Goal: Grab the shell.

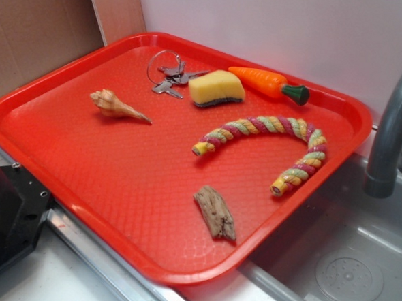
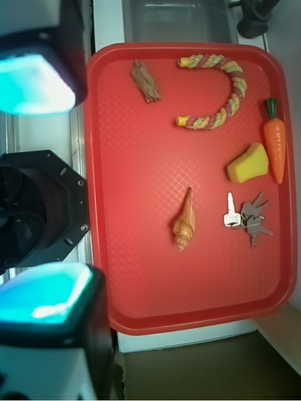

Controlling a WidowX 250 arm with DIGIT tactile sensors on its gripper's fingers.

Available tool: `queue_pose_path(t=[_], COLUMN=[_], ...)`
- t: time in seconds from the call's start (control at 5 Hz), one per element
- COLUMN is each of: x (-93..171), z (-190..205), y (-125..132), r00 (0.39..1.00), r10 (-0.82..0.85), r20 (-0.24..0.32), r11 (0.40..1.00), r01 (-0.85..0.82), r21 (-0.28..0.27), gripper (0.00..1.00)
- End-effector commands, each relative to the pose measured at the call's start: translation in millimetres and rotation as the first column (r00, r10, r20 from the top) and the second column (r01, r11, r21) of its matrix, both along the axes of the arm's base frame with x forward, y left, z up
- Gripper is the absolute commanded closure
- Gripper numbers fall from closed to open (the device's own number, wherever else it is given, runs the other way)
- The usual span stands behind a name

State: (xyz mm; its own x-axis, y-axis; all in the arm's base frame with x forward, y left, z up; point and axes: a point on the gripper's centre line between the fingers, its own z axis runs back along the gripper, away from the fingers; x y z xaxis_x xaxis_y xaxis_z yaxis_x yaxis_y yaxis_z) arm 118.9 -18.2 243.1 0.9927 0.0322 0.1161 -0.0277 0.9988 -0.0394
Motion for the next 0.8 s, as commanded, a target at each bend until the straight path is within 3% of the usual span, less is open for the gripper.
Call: queue_pose_path(t=[0.0, 0.2, 0.4, 0.6], x=[0, 48, 94, 98], z=[0, -50, -86, -101], y=[0, 44, 66, 62], r00=[1.000, 0.988, 0.976, 0.915], r10=[0.000, 0.011, -0.162, -0.381], r20=[0.000, -0.157, -0.146, -0.131], r11=[1.000, 1.000, 0.978, 0.885], r01=[0.000, -0.009, 0.178, 0.401], r21=[0.000, 0.010, 0.105, 0.234], gripper=[0.00, 0.00, 0.00, 0.00])
